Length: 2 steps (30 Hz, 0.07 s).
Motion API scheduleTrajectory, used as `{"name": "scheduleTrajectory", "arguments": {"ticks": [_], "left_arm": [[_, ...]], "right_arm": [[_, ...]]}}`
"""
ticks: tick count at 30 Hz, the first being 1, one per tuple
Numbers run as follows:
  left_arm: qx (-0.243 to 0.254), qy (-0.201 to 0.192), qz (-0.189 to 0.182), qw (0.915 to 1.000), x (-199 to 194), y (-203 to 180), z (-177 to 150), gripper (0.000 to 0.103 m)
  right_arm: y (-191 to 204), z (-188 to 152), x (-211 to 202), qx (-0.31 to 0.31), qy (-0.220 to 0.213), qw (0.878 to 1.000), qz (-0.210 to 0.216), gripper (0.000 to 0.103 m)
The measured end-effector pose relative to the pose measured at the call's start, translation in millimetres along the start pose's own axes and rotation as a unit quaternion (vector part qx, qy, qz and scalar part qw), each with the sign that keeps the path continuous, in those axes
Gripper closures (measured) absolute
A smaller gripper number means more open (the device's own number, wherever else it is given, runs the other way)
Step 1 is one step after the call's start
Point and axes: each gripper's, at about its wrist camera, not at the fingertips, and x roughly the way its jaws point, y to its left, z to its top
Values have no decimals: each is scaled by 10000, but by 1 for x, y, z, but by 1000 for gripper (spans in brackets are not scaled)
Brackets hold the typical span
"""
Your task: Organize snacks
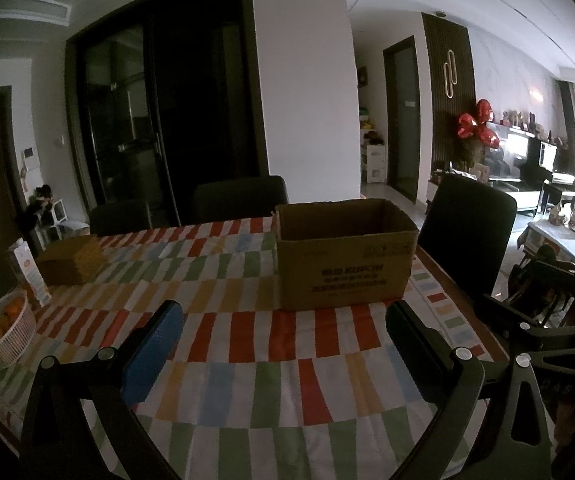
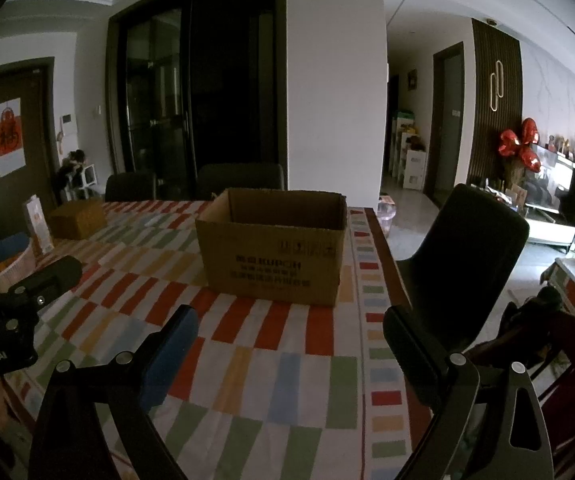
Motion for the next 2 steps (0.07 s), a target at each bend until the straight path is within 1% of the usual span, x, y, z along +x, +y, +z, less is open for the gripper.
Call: {"name": "scheduleTrajectory", "arguments": {"ticks": [2], "left_arm": [[0, 9, 12, 10000, 0, 1, 0, 0]], "right_arm": [[0, 0, -1, -4, 9, 10000, 5, 9]]}}
